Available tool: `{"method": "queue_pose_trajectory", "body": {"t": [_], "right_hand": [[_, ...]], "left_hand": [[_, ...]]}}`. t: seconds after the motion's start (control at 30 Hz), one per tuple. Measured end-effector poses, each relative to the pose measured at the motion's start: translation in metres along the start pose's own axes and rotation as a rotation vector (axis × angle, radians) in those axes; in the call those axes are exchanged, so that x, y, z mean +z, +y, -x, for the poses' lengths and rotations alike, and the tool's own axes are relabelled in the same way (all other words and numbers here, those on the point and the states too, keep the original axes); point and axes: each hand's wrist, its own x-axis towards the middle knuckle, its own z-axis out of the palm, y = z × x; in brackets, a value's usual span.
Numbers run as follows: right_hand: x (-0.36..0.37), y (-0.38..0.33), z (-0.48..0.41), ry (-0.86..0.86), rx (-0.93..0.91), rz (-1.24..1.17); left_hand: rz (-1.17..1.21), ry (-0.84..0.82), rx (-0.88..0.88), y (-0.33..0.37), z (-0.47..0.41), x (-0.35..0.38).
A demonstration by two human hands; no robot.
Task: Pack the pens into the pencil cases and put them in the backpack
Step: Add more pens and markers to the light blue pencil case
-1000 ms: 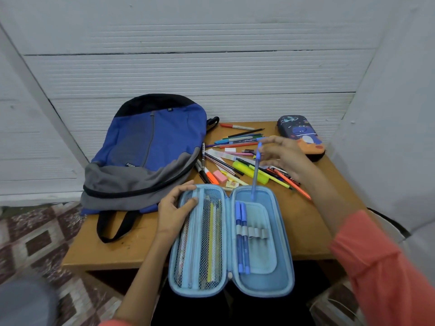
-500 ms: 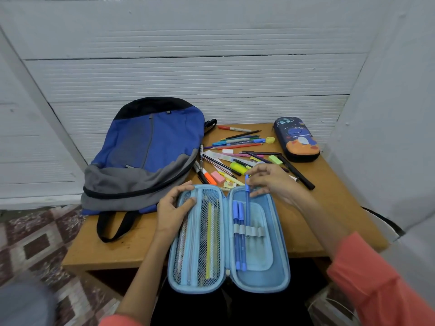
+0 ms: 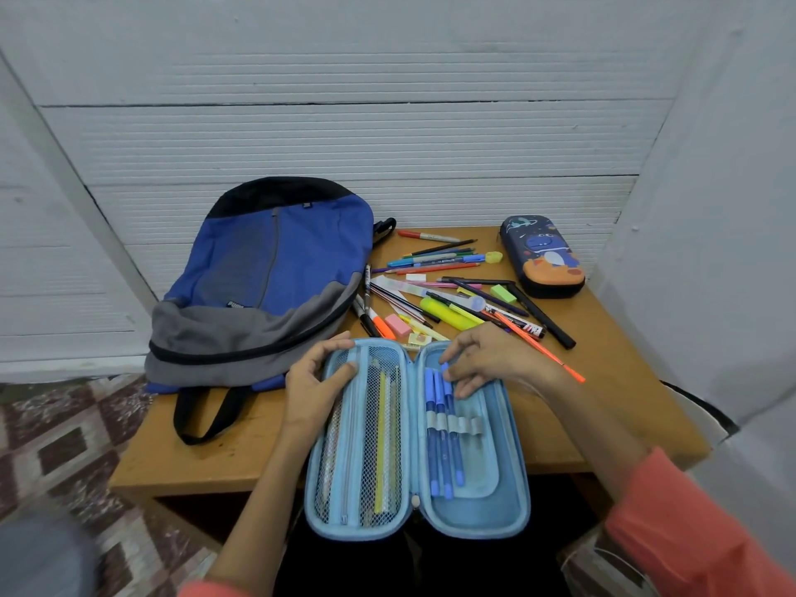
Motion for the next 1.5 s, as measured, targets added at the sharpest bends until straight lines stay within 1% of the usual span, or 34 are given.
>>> {"method": "queue_pose_trajectory", "body": {"t": [0.2, 0.47, 0.5, 0.57, 0.63, 0.7, 0.73, 0.8, 0.9, 0.97, 1.03, 1.13, 1.2, 1.3, 1.37, 1.5], "right_hand": [[-0.001, -0.001, 0.0, -0.033, 0.034, 0.0], [-0.009, -0.01, -0.001, -0.134, 0.073, 0.094], [-0.013, -0.012, -0.003, -0.114, 0.055, 0.106], [-0.022, -0.016, -0.01, 0.003, -0.009, 0.111], [-0.032, -0.02, -0.022, 0.192, -0.072, 0.114], [-0.046, -0.021, -0.041, 0.387, -0.115, 0.169], [-0.052, -0.021, -0.052, 0.469, -0.134, 0.235], [-0.066, -0.021, -0.074, 0.601, -0.147, 0.44], [-0.078, -0.021, -0.098, 0.732, -0.084, 0.73], [-0.083, -0.021, -0.111, 0.756, -0.033, 0.915], [-0.086, -0.018, -0.121, 0.742, -0.001, 1.076], [-0.091, -0.01, -0.135, 0.732, 0.019, 1.214], [-0.094, -0.005, -0.148, 0.703, 0.005, 1.254], [-0.097, -0.004, -0.16, 0.617, 0.014, 1.246], [-0.099, -0.005, -0.164, 0.593, 0.022, 1.264], [-0.102, -0.006, -0.168, 0.687, -0.028, 1.269]], "left_hand": [[0.022, -0.003, -0.002, 0.0, 0.001, 0.0], [0.03, 0.002, -0.015, 0.001, 0.001, 0.001], [0.033, 0.001, -0.017, 0.001, 0.001, 0.001], [0.029, -0.002, -0.012, 0.002, 0.001, 0.001], [0.021, -0.006, -0.011, 0.001, 0.0, 0.0], [0.018, -0.006, -0.016, -0.001, -0.001, 0.0], [0.017, -0.004, -0.018, -0.001, -0.001, -0.001], [0.02, -0.005, -0.02, 0.0, 0.0, 0.0], [0.029, -0.007, -0.023, 0.0, 0.0, 0.0], [0.028, -0.005, -0.022, 0.0, 0.0, 0.0], [0.031, -0.005, -0.026, 0.0, 0.0, 0.0], [0.034, -0.006, -0.038, -0.001, 0.001, 0.0], [0.033, -0.007, -0.036, -0.003, 0.0, -0.001], [0.046, 0.0, -0.04, -0.002, 0.001, 0.0], [0.049, 0.001, -0.043, -0.002, 0.001, 0.0], [0.057, 0.0, -0.033, 0.0, 0.002, 0.0]]}}
